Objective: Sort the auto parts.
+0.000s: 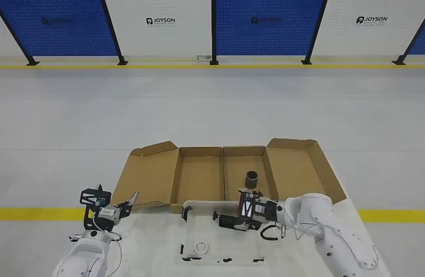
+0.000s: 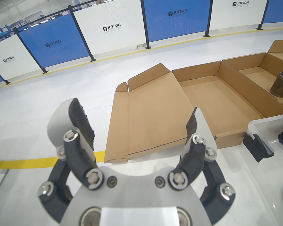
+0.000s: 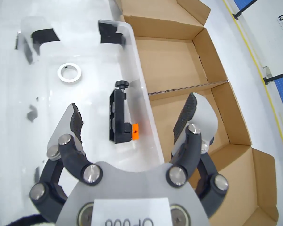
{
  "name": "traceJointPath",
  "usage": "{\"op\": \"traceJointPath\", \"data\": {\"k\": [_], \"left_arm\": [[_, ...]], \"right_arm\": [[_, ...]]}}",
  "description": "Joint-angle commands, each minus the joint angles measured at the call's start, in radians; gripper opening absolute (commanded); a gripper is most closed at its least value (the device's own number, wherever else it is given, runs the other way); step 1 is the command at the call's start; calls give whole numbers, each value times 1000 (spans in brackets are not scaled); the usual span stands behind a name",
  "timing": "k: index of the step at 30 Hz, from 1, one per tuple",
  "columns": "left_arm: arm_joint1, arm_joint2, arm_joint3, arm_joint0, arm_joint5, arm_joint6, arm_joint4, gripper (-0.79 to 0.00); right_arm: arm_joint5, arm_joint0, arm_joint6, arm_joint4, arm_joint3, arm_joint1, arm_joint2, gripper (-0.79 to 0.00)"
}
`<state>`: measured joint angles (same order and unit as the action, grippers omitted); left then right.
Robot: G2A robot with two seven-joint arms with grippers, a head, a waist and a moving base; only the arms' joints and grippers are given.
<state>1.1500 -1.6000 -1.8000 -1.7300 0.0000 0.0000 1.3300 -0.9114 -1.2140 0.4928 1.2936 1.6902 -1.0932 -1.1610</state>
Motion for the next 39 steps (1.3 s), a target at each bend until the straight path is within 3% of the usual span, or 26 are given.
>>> {"op": "traceJointPath", "data": {"k": [1,7,12,14,20,39], "left_arm": [[0,0,0,0,0,0,0,0],[0,0,0,0,0,0,0,0],[0,0,0,0,0,0,0,0],[0,0,0,0,0,0,0,0],[0,0,0,0,0,0,0,0],[0,0,0,0,0,0,0,0]], "right_arm": [[15,-42,21,3,39,7,-24,0],[122,-29,94,-39,16,3,-10,-3],[215,71,181,-110,-85,-20,64,-83],[240,106,199,-138,-123,-28,86,-46],[251,174,232,-180,-220,-45,148,0],[270,232,243,-203,-354,-68,235,0]]}}
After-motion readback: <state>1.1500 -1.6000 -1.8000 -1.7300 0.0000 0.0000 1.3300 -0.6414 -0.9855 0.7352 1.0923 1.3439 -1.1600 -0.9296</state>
